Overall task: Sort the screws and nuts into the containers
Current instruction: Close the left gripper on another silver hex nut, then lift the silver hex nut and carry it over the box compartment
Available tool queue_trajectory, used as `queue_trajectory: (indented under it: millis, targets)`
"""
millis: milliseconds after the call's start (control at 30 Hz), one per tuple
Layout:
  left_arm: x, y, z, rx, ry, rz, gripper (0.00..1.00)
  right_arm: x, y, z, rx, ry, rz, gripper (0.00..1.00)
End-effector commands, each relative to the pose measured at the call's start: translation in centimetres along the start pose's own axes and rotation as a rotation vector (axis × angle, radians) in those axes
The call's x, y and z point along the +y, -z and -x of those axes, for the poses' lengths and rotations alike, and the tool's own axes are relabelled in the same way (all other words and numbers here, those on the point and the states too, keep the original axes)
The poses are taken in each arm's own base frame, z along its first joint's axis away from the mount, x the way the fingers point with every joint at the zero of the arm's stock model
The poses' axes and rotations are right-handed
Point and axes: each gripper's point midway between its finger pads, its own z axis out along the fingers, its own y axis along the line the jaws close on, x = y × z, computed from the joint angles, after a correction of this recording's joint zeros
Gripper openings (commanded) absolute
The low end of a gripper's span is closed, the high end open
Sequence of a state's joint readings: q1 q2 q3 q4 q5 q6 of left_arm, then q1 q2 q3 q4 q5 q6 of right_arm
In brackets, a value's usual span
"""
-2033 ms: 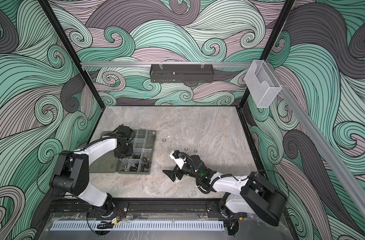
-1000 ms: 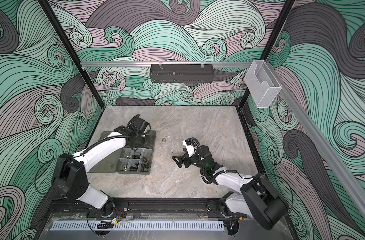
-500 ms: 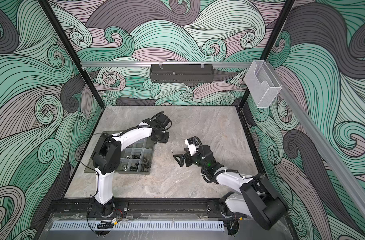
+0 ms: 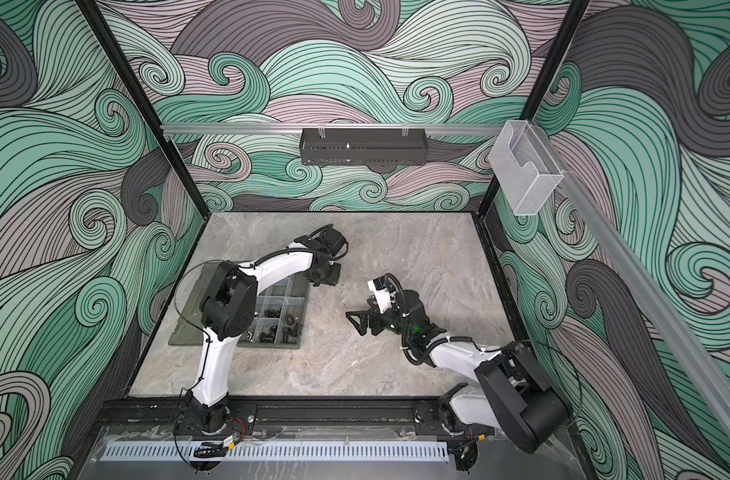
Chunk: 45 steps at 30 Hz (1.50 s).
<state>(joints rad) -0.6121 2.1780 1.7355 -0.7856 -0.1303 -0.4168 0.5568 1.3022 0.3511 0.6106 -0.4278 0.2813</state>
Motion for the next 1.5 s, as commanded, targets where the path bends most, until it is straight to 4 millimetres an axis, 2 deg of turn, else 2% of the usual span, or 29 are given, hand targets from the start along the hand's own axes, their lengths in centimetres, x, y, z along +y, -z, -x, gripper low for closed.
queue_trajectory:
  millis: [0,367,667,933,1000,1233,1467]
  targets:
    - [0.6,-0.2,0.5,0.008,0.003,0.022,0.44,0.3,-0.1,0.6,-0.02,0.016,0.021,0.99]
    - [1.1,-2.0,0.9,0.03,0.022,0.027,0.42,0.3,-0.3,0.4,-0.009,0.013,0.027,0.99]
    - [0.7,-2.8,0.7,0.047,0.028,0.007,0.36,0.2,-0.3,0.5,-0.004,0.018,0.02,0.99]
    - [0.3,-3.7,0.4,0.072,0.04,-0.001,0.37,0.4,-0.3,0.5,-0.004,0.015,0.03,0.99]
    - [0.3,-3.6,0.5,0.075,0.035,0.001,0.37,0.3,-0.4,0.5,-0.001,0.015,0.025,0.99]
    - [0.5,-2.8,0.6,0.06,0.05,0.004,0.26,0.5,-0.5,0.4,0.005,0.012,0.039,0.99]
    - [0.1,-0.1,1.1,0.015,0.034,-0.046,0.22,0.4,-0.6,0.2,0.012,0.009,0.038,0.99]
